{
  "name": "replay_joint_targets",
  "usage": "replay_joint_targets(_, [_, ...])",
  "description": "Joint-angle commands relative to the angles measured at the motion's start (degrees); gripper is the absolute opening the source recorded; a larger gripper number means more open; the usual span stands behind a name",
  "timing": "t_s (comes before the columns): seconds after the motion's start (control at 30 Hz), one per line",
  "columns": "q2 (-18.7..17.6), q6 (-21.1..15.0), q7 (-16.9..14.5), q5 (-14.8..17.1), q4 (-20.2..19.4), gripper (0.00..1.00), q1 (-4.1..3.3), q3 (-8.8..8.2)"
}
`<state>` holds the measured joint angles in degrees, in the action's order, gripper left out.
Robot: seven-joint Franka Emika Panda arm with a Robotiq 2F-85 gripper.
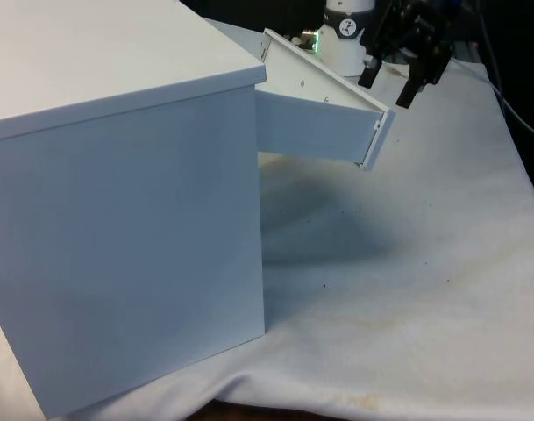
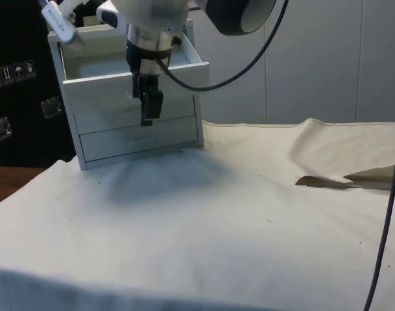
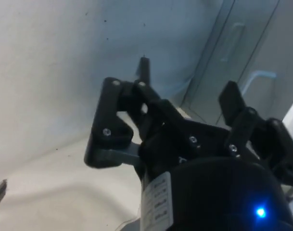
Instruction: Open the drawer, then close it.
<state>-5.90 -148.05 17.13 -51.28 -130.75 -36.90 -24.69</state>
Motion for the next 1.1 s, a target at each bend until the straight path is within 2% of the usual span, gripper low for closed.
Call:
replay_joint_targets(0.0, [-0.06, -0.63, 1.26, -1.55, 0.0, 0.78, 0.0, -0.23])
replay_joint_targets(0.13, [-0.23, -0.8, 2.12, -2.35, -0.11, 0.57, 0.0, -0.17])
replay_joint_targets(0.17, [-0.29, -0.8, 2.23, -2.41, -0.17, 0.46, 0.0, -0.17])
replay_joint_targets(0.23, [-0.29, -0.86, 2.29, -2.41, -0.17, 0.37, 0.0, -0.17])
replay_joint_targets(0.27, [-0.23, -0.23, 1.32, -1.2, -0.29, 0.29, 0.0, 0.0])
replay_joint_targets(0.3, [-0.29, -0.86, 2.29, -2.46, -0.17, 0.29, 0.0, -0.17])
replay_joint_targets(0.47, [-0.29, -0.17, 2.29, -2.75, 0.0, 0.0, -0.06, -0.23])
replay_joint_targets(0.57, [-0.29, 0.97, 2.35, -3.44, 0.23, 0.0, -0.11, -0.17])
replay_joint_targets(0.6, [-0.29, 0.69, 1.49, -2.23, -0.06, 0.0, 0.06, 0.0])
replay_joint_targets(0.63, [-0.29, 1.32, 2.41, -3.67, 0.29, 0.0, -0.11, -0.17])
replay_joint_targets(0.87, [-0.29, 3.78, 3.04, -6.07, 0.74, 0.0, -0.11, -0.11])
replay_joint_targets(0.9, [-0.23, 3.21, 2.23, -4.81, 0.4, 0.0, 0.06, 0.0])
replay_joint_targets(0.93, [-0.23, 3.95, 3.04, -6.42, 0.8, 0.0, -0.06, -0.17])
replay_joint_targets(1.07, [0.0, 4.87, 2.52, -7.33, 1.32, 0.0, 0.34, -0.52])
